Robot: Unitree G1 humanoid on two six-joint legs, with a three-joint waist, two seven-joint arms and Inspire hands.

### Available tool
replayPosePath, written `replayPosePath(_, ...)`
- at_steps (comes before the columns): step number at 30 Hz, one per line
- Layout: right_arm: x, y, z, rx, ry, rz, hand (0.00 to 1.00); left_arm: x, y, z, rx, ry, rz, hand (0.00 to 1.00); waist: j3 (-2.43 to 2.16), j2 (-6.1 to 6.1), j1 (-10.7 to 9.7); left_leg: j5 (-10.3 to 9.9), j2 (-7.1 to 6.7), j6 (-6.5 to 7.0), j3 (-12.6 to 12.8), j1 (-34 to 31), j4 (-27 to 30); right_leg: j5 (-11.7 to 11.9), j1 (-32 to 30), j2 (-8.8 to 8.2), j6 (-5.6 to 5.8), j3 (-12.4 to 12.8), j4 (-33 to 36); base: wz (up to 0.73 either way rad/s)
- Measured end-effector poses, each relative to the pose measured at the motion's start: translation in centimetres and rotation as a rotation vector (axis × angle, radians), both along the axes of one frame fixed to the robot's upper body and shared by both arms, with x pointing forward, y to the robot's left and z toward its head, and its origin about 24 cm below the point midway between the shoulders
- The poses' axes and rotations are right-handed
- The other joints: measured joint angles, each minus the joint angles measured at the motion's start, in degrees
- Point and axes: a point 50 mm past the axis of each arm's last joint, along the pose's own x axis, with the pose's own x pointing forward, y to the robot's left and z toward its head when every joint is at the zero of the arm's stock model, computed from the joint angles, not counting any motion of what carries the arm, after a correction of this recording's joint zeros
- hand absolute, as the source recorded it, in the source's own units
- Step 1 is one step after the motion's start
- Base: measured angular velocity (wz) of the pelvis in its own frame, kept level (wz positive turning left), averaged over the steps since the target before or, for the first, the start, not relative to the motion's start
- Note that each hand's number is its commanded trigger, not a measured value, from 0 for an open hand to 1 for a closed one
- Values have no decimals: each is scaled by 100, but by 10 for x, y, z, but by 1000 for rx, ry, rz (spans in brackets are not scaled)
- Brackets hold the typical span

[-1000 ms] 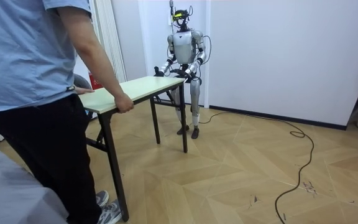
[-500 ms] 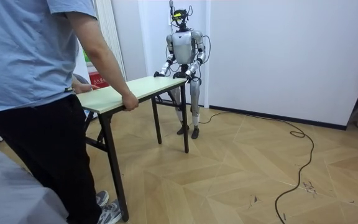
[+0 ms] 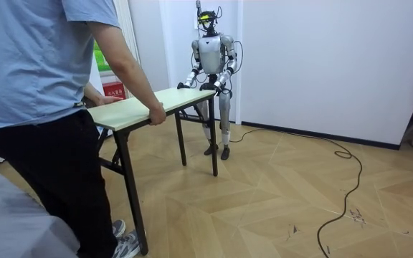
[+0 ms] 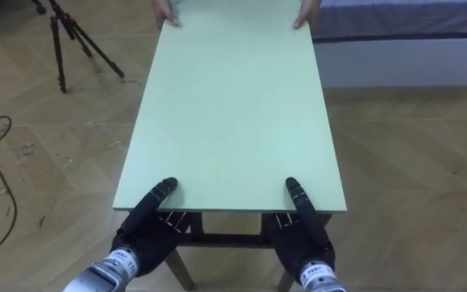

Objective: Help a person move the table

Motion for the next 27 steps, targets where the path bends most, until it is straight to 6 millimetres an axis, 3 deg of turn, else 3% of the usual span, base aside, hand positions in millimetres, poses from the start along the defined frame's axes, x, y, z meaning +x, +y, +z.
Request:
replayPosePath(19,5,3,4,8,-22,21,100,2,4,2,19,-29,13,100,-23,-10,0,0,0,0,-4,1,0,0,1,0,0,-3,4,0)
replayPosePath(24,7,4,14,15,-67,21,100,0,4,11,11,-85,23,100,-38,-26,11,0,1,0,-2,10,-15,0,-26,18,0,168,9,-5)
replayPosePath(25,5,5,16,19,-77,21,100,-4,4,13,0,-104,25,100,-45,-33,29,0,6,0,-46,35,-31,0,-28,29,0,182,34,-16)
replayPosePath(26,4,5,16,26,-85,21,100,-6,4,15,-9,-112,28,100,-49,-21,57,4,40,-3,-294,138,-99,0,-96,57,0,170,212,-36)
replayPosePath(27,3,6,16,30,-81,22,100,-8,4,14,-13,-114,32,100,-49,51,139,11,164,-15,-802,279,-163,-93,-317,171,64,216,575,-50)
